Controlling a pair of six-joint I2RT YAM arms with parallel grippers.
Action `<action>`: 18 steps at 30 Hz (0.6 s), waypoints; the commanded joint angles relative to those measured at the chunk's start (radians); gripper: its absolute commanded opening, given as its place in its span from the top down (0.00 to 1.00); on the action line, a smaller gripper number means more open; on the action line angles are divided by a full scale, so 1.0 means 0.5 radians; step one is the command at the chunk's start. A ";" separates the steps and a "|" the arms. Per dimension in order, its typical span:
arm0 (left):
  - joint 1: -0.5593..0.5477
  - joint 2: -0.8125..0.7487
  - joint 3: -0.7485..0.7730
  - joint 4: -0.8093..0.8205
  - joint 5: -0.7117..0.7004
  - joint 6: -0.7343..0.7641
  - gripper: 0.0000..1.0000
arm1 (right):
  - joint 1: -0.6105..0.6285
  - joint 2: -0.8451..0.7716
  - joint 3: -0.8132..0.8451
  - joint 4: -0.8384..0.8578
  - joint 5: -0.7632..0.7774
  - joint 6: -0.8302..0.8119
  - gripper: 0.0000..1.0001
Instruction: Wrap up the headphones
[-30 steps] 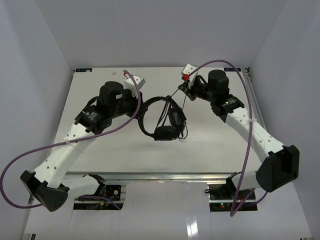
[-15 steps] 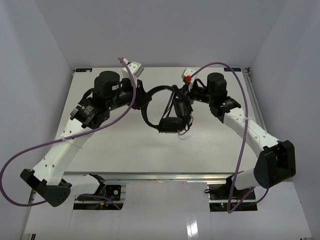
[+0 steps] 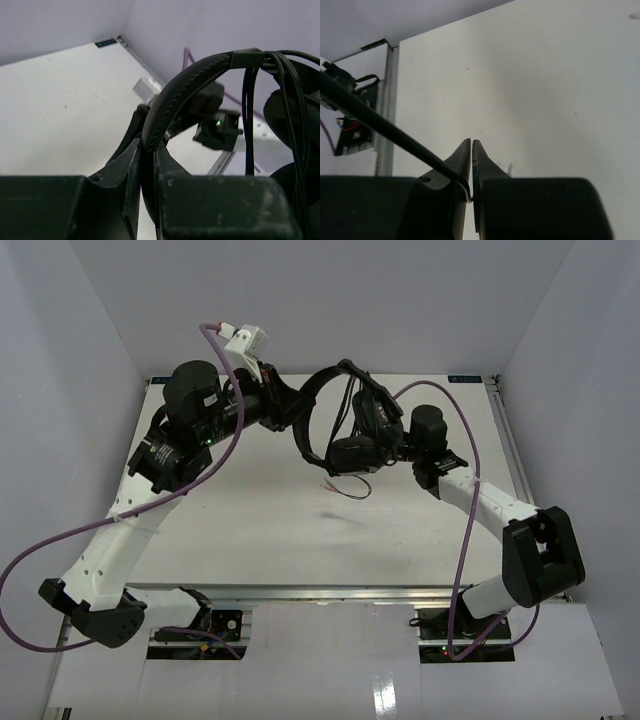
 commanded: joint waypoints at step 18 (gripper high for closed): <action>0.016 0.427 0.853 0.144 -0.926 0.043 1.00 | 0.279 -0.040 -0.307 0.857 -0.305 0.695 0.86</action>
